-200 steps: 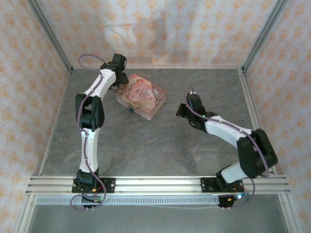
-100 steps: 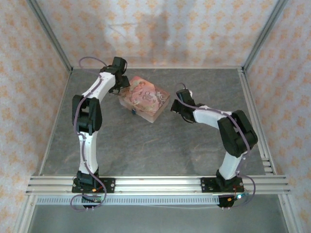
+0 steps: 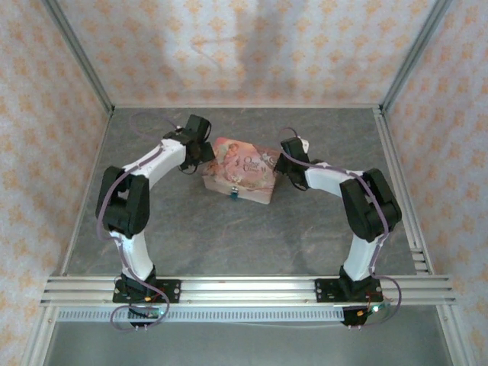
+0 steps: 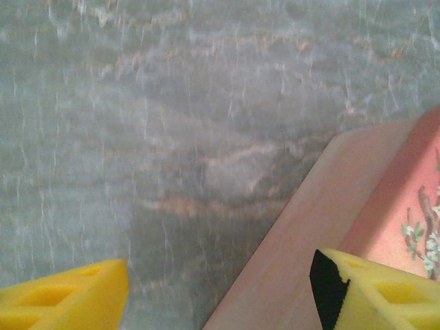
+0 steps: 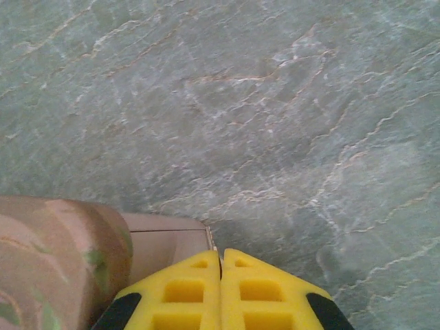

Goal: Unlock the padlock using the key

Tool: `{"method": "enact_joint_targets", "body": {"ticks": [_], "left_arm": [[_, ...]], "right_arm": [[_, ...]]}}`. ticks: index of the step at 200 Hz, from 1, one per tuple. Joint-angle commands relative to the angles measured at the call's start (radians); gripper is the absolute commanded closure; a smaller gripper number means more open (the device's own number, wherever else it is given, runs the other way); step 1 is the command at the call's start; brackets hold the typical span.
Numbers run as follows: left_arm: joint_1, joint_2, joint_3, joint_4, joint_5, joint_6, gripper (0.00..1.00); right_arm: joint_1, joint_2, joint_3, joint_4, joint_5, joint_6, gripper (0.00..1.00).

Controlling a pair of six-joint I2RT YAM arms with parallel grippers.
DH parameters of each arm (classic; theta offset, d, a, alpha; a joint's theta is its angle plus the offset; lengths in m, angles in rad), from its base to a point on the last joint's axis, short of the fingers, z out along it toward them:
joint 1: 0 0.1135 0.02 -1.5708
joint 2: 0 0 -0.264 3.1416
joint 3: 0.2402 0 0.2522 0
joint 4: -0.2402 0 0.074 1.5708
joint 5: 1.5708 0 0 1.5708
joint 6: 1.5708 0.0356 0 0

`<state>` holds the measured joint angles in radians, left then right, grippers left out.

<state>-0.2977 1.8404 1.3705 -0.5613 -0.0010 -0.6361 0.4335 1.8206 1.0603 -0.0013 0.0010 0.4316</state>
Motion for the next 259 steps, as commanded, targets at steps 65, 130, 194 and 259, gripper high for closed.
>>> {"method": "enact_joint_targets", "body": {"ticks": [65,130,194,259], "left_arm": [[-0.092,-0.233,-0.15,-0.076,-0.102,-0.044,0.12],[-0.132,-0.54,-0.325,0.07,0.095,0.033,0.0],[-0.313,-0.652,-0.738,0.543,0.19,0.047,0.0],[-0.403,-0.431,-0.84,0.923,0.174,0.157,0.0]], "right_arm": [[0.005,-0.123,-0.015,-0.159,0.114,-0.106,1.0],[0.007,-0.155,0.253,-0.378,0.145,-0.217,1.0],[0.01,0.213,0.698,-0.504,-0.028,-0.209,1.0],[0.043,0.462,0.946,-0.597,-0.061,-0.207,1.0]]}}
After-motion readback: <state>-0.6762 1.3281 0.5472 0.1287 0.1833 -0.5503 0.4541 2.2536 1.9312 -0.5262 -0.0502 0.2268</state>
